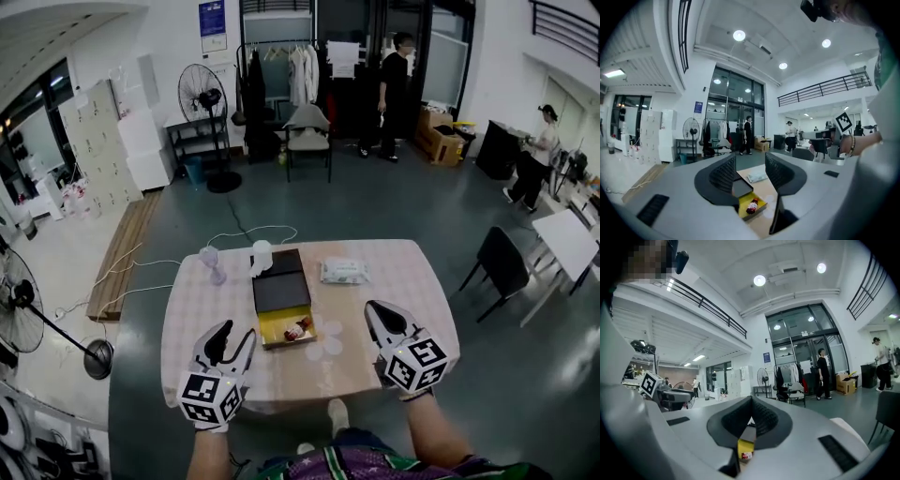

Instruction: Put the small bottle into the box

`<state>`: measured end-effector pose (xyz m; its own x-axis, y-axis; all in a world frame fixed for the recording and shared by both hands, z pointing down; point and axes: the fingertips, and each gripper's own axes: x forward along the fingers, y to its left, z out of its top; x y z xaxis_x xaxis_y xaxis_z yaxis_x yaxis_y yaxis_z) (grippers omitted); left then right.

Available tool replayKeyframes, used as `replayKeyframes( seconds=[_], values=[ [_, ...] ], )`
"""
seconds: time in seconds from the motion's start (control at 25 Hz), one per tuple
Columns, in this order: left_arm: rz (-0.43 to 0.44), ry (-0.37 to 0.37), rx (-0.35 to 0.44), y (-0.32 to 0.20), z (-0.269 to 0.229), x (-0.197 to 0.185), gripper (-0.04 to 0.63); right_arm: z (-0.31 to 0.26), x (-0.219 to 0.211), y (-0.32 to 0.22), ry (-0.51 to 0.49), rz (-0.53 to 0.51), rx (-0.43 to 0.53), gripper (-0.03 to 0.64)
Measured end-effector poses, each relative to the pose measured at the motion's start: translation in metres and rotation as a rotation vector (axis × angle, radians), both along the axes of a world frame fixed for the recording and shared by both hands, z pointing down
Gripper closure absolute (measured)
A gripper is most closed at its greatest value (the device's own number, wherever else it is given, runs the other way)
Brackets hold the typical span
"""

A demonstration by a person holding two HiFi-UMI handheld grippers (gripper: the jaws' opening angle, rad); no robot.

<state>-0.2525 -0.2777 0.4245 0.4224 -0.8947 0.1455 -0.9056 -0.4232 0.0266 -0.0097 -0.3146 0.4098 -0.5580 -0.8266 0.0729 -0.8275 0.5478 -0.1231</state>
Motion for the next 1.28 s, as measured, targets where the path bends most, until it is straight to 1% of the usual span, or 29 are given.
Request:
replayKeyframes(
  seconds=[0.08, 0.16, 0.24, 0.32, 0.4, 0.56, 0.72, 1.04, 1.28],
  values=[
    [-0.034, -0.006, 0.049, 0.011, -0.023, -0.011, 0.376, -0.021, 0.002, 0.011, -0.021, 0.007, 0.036, 0.611],
    [-0.056, 0.003, 0.095, 0.023, -0.045, -0.018, 0.382, -0.04, 0.007, 0.021, -0.034, 0.019, 0.064, 0.611],
    [-0.071, 0.019, 0.135, 0.033, -0.064, -0.023, 0.385, -0.053, 0.012, 0.029, -0.028, 0.033, 0.087, 0.611],
    [-0.09, 0.02, 0.172, 0.04, -0.08, -0.027, 0.404, -0.062, 0.015, 0.035, -0.026, 0.042, 0.104, 0.611],
    [-0.108, 0.019, 0.188, 0.047, -0.087, -0.028, 0.44, -0.065, 0.017, 0.04, -0.029, 0.046, 0.108, 0.611],
    [-0.122, 0.014, 0.17, 0.054, -0.085, -0.025, 0.572, -0.063, 0.019, 0.047, -0.032, 0.051, 0.104, 0.611],
    [-0.111, 0.036, 0.158, 0.059, -0.082, -0.024, 0.572, -0.058, 0.02, 0.051, -0.014, 0.061, 0.105, 0.612],
    [-0.097, 0.031, 0.199, 0.068, -0.095, -0.014, 0.572, -0.057, 0.018, 0.058, -0.018, 0.046, 0.093, 0.612],
    [-0.086, 0.024, 0.209, 0.07, -0.096, -0.007, 0.572, -0.056, 0.018, 0.059, -0.032, 0.039, 0.096, 0.612]
  ],
)
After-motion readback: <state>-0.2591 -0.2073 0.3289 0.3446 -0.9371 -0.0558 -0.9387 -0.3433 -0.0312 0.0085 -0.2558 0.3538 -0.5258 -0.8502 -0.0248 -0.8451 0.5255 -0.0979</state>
